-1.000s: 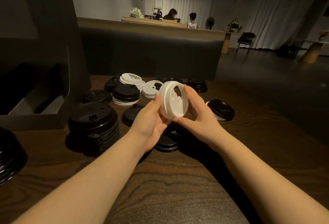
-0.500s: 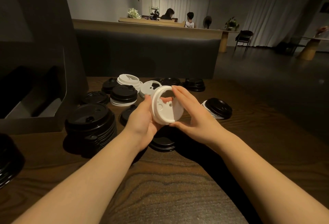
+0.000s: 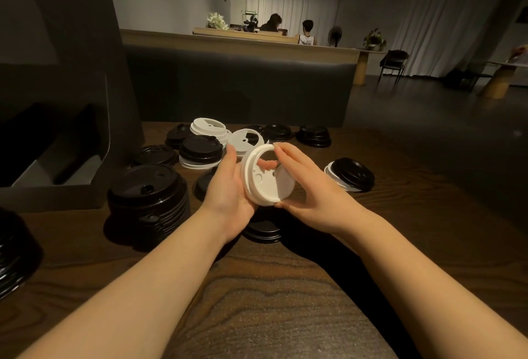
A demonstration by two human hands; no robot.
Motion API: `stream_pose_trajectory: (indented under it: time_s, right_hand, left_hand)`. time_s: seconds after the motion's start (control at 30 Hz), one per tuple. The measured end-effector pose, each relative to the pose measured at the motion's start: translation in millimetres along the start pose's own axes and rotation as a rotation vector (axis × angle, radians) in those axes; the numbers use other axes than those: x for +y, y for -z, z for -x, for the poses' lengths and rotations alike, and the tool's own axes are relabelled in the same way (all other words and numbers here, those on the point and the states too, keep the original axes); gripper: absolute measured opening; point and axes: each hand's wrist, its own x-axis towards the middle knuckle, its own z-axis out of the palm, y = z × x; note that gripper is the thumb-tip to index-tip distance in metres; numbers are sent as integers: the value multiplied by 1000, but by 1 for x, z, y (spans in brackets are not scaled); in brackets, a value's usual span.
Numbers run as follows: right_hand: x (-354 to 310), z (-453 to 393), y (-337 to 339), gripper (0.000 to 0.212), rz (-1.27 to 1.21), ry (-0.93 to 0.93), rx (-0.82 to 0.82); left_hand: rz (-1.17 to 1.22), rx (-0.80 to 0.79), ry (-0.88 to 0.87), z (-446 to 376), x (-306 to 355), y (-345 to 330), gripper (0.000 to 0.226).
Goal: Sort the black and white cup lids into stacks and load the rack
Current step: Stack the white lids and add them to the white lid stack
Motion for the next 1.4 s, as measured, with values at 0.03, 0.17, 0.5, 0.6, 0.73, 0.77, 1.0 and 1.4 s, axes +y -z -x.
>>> stream_pose_trajectory:
  time_s: [0.03, 0.17, 0.5, 0.6, 0.73, 0.77, 1.0, 1.4]
  right_hand:
    - [1, 0, -2, 90, -6, 14, 9]
    - [3, 0, -1, 87, -226, -20, 63]
    - [-4, -2, 2, 32, -749, -386, 192]
    - [11, -2, 5, 47, -239, -479, 187]
    - [36, -1, 6, 53, 193, -661, 137]
    - [40, -1, 6, 53, 246, -678, 110]
    - [77, 10, 24, 69, 182, -908, 466]
    - [56, 4, 6, 49, -257, -681, 235]
  left_hand:
    - [-48, -13, -15, 1, -1, -2, 50]
    - [-151, 55, -51, 3, -4, -5, 23]
    - [-493, 87, -118, -4, -9, 5, 37]
    - [-451, 162, -150, -6, -8, 5, 23]
    - [-280, 151, -105, -7, -3, 8, 19]
    - [-264, 154, -105, -7, -3, 9, 22]
    - [-253, 152, -94, -5, -3, 7, 27]
    - [-248, 155, -147, -4, 0, 4, 28]
